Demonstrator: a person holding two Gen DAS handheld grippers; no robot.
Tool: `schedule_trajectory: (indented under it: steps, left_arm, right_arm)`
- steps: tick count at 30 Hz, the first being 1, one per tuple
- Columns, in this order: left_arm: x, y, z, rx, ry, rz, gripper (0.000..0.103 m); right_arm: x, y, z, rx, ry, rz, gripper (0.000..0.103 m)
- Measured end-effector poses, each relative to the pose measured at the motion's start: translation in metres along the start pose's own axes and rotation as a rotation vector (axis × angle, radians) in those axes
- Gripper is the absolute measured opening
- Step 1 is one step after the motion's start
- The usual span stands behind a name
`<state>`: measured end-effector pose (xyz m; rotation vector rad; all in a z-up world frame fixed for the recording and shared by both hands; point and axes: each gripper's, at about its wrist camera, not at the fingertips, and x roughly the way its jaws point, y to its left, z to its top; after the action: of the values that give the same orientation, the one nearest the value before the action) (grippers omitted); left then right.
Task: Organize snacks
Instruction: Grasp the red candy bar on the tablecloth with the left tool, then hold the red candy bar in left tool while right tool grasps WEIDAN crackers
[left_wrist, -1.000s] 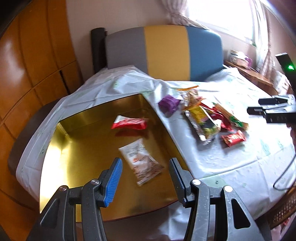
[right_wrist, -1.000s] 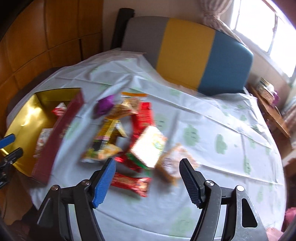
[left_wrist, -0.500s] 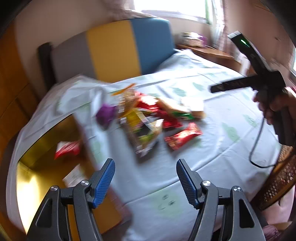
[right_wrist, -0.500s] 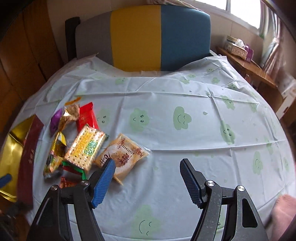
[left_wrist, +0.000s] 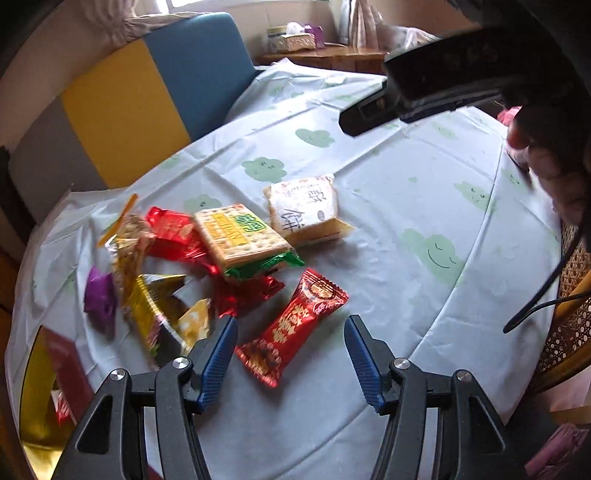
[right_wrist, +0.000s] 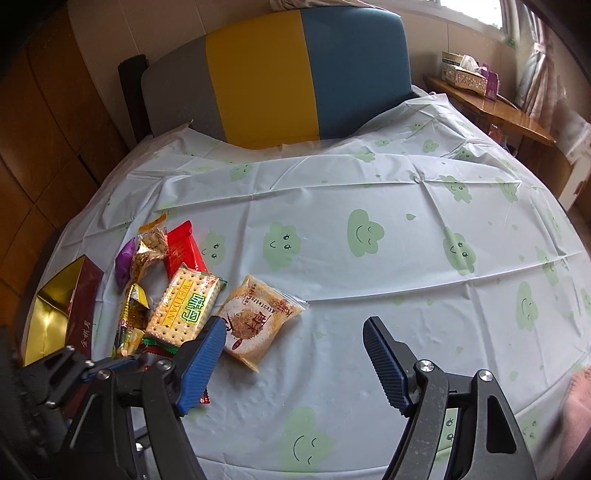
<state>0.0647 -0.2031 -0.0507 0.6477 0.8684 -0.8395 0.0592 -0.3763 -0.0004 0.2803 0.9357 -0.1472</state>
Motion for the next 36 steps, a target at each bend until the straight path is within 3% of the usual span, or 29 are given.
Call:
schedule_trajectory:
  steps: [8,10,11,12,21,26,36]
  left_arm:
    - [0.028,-0.001,0.002,0.032,0.021,-0.002,0.061]
    - [0.028,0.004,0.0,-0.009,0.02,-0.056,0.046]
    - [0.026,0.004,-0.002,-0.032,0.011,-0.072,0.03]
    - [0.023,0.0,-0.003,-0.031,0.002,-0.056,0.022]
    - [-0.016,-0.005,-0.06,-0.183,-0.032,-0.002,0.022]
    - [-0.026,-0.002,-0.087,-0.238,-0.08,0.037,0.024]
    - [-0.025,-0.005,-0.096,-0.288,-0.155,0.039,0.024]
  right_arm:
    - [-0.002,-0.002,0.003,0.015,-0.011,0.011,0.079]
    - [-0.003,0.0,0.003,0.004,-0.015,0.005,0.079]
    - [-0.003,0.001,0.002,-0.003,-0.017,0.0,0.079]
    - [-0.003,0.002,0.002,-0.011,-0.02,-0.006,0.079]
    - [0.003,0.011,-0.004,-0.078,0.002,-0.025,0.079]
    - [0.009,0.019,-0.01,-0.096,0.033,0.016,0.078]
    - [0.021,0.056,-0.027,-0.235,0.089,0.063,0.077]
